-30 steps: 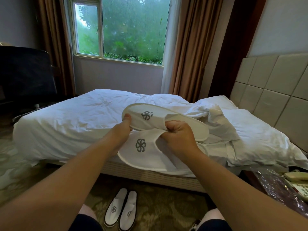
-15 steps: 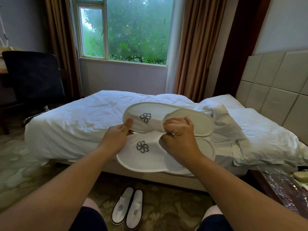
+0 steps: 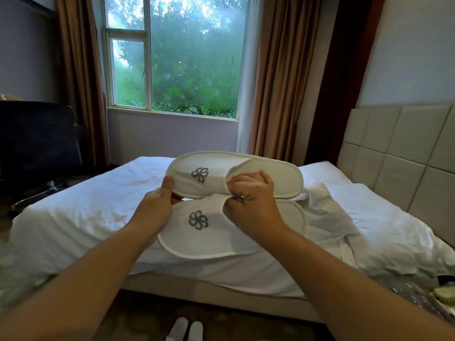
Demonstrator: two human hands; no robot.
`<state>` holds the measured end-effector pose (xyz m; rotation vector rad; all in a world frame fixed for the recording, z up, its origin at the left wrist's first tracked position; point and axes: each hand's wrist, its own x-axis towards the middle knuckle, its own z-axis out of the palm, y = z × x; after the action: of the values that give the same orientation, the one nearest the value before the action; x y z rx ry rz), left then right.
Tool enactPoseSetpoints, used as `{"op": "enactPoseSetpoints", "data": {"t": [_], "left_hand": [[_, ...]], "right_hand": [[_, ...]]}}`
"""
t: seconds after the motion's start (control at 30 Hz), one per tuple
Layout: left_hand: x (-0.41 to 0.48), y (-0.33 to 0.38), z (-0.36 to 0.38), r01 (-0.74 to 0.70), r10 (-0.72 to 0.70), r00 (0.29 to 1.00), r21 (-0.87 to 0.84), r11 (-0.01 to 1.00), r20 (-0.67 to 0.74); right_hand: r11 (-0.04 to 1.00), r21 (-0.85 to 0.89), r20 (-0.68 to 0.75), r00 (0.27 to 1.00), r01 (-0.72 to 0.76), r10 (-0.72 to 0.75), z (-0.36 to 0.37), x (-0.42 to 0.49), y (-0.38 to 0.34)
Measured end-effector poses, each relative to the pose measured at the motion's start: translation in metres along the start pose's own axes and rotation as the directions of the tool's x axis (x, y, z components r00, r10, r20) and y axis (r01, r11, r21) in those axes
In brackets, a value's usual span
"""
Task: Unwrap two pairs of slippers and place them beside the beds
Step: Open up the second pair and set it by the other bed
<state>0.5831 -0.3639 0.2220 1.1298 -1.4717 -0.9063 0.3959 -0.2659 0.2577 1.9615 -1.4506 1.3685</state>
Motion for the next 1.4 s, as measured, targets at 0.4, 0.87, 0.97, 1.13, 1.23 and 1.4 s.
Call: {"op": "enactPoseSetpoints", "data": {"t": [0.4,0.87,0.97,1.13,1.23,1.4], "left_hand": [[0.164,-0.028,0.019,0.073,-0.087,0.994,-0.182,0.981,-0.073],[0.329,0.085,-0.04,0.207,-0.24,0.943,-0.159,0.965,-0.229],[0.346,0.132,-0.071,0.202,-0.231,0.929,-0.128,0.971,-0.288],[0.36,0.206,-0.123,0.213,-0.217,0.895,-0.053,0.976,-0.389],[0.361,0.239,-0.154,0.207,-0.197,0.867,-0.03,0.978,-0.458],[0.358,0.264,-0.209,0.201,-0.182,0.807,-0.027,0.979,-0.561]], "right_hand": [[0.996,0.086,0.013,1.0,-0.002,0.001,0.108,0.106,0.092],[0.961,0.274,0.243,0.97,-0.041,-0.028,0.146,0.343,0.109],[0.946,0.314,0.294,0.956,-0.073,-0.024,0.144,0.392,0.092],[0.941,0.337,0.379,0.911,0.031,-0.165,0.133,0.47,0.057],[0.927,0.36,0.39,0.885,0.107,-0.254,0.129,0.505,0.03],[0.904,0.422,0.403,0.878,0.074,-0.26,0.145,0.539,-0.021]]}}
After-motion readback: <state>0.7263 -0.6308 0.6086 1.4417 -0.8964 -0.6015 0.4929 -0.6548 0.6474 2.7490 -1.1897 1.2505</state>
